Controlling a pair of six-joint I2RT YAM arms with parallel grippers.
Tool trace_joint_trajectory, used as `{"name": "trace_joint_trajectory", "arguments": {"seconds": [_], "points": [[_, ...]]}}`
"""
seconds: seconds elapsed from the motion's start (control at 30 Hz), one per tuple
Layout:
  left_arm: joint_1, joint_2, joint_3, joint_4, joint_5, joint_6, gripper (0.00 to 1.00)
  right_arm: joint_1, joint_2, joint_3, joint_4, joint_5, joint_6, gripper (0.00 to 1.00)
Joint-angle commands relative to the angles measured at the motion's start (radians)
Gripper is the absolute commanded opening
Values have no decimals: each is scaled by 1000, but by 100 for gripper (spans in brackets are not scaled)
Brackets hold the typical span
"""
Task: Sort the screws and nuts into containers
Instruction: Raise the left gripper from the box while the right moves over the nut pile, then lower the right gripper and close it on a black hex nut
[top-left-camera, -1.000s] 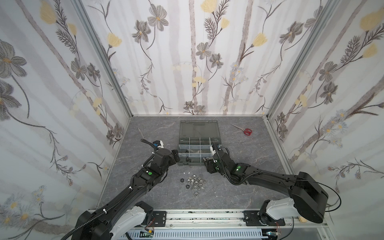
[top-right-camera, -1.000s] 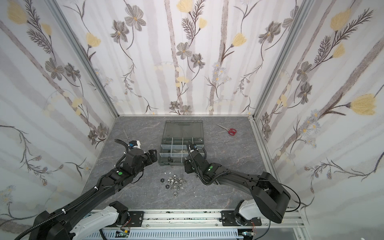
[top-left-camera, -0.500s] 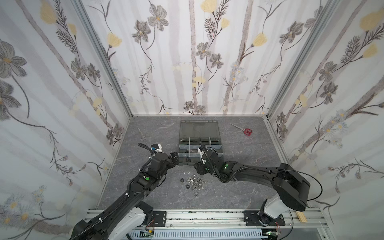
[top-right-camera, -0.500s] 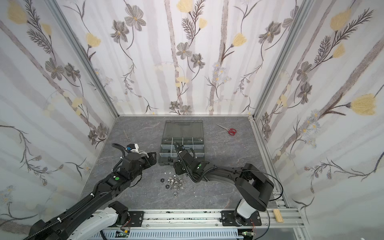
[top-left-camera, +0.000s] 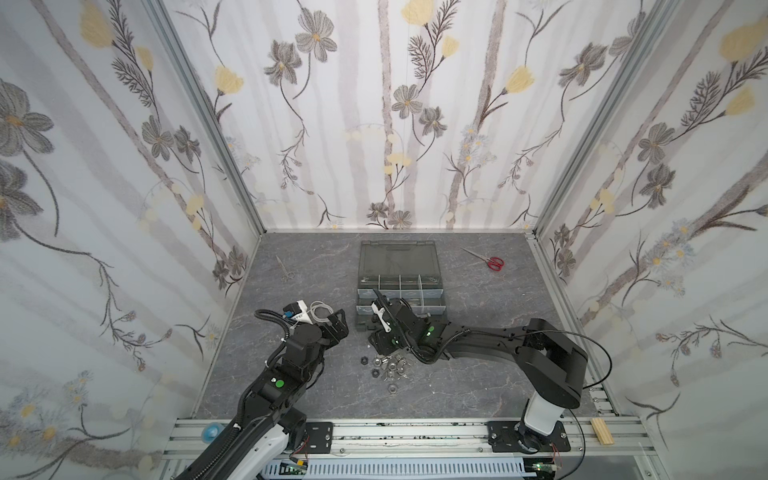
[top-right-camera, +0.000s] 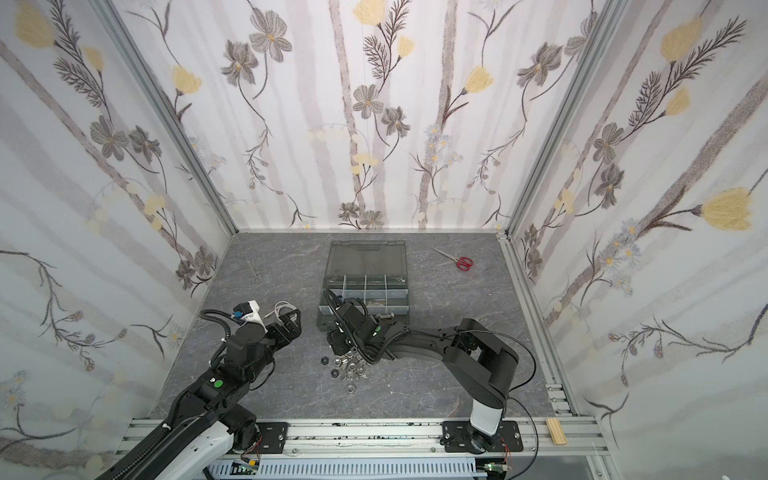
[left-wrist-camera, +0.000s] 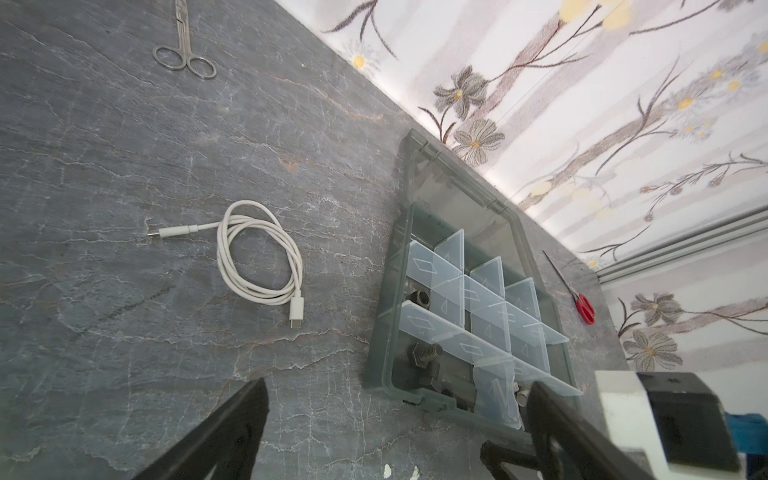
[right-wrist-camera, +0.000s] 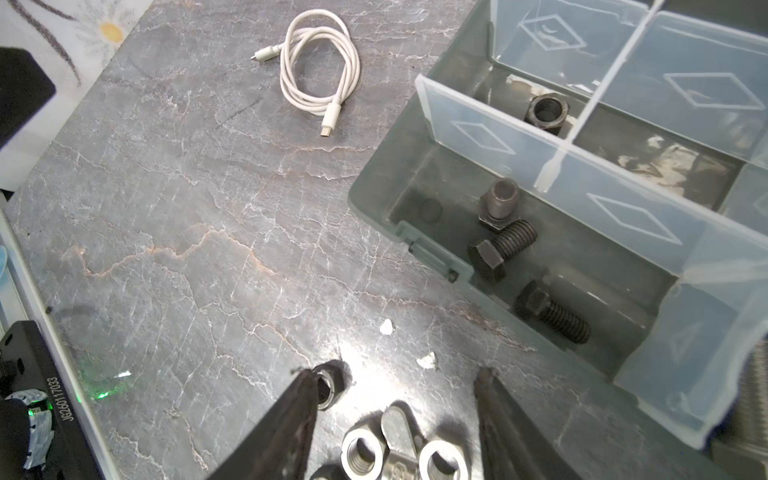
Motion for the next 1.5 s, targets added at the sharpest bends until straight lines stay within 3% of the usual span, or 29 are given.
{"name": "trace_joint_trajectory", "arguments": {"seconds": [0.0,0.8,1.13,1.47], "points": [[3,-39,-14,8,-34,-33,100,10,25,28,-4,-25,-29,61],[4,-54,-44,-48,-32,-101,100,105,183,192,-179,-15,-145,57],[4,-48,-52,-49,-23,-127,100,126,221,235,-230,67,-149,49],[4,-48,-51,-49,-15,-137,100,138,252,243,-233,72,-156,41]]}}
